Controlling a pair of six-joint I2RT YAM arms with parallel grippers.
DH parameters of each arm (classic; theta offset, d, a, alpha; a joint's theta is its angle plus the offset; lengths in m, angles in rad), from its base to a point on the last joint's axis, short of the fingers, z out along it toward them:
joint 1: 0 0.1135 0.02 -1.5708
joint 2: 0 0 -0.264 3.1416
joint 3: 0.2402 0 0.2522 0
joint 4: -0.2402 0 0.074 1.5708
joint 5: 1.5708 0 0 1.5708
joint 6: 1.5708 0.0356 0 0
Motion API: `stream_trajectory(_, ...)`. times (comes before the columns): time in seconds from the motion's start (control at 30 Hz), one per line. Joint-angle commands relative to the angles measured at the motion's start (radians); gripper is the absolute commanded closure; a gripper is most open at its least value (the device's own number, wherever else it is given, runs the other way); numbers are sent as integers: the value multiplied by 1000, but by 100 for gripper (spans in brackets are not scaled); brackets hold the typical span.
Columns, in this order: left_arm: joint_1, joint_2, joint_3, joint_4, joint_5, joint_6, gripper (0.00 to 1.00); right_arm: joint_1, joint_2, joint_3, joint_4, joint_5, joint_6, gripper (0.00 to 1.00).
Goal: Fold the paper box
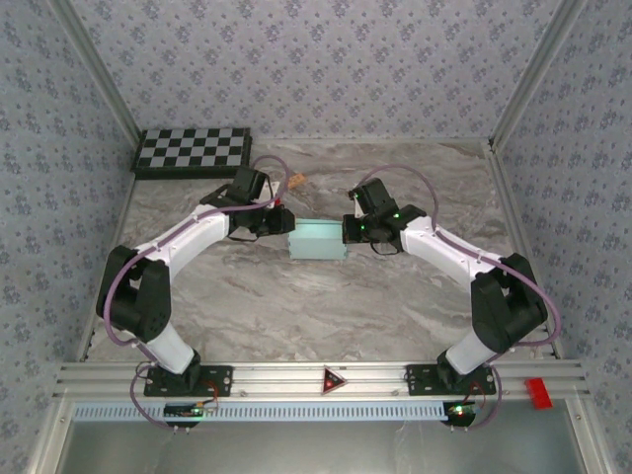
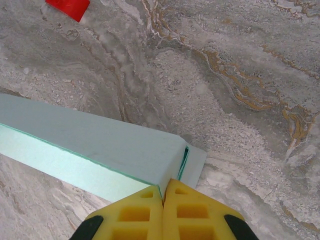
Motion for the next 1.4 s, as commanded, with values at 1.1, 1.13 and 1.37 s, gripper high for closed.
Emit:
stream_trajectory(1.1, -100, -28, -94, -70, -202, 63, 88, 78, 49, -43, -84, 25, -4, 100)
stream_trajectory(1.13, -102, -28, -94, -72, -207, 63, 88, 78, 50, -43, -86, 25, -5, 100)
stream_trajectory(1.37, -122, -25, -98, -84, -247, 69, 88, 84, 47, -41, -91, 36, -7, 100)
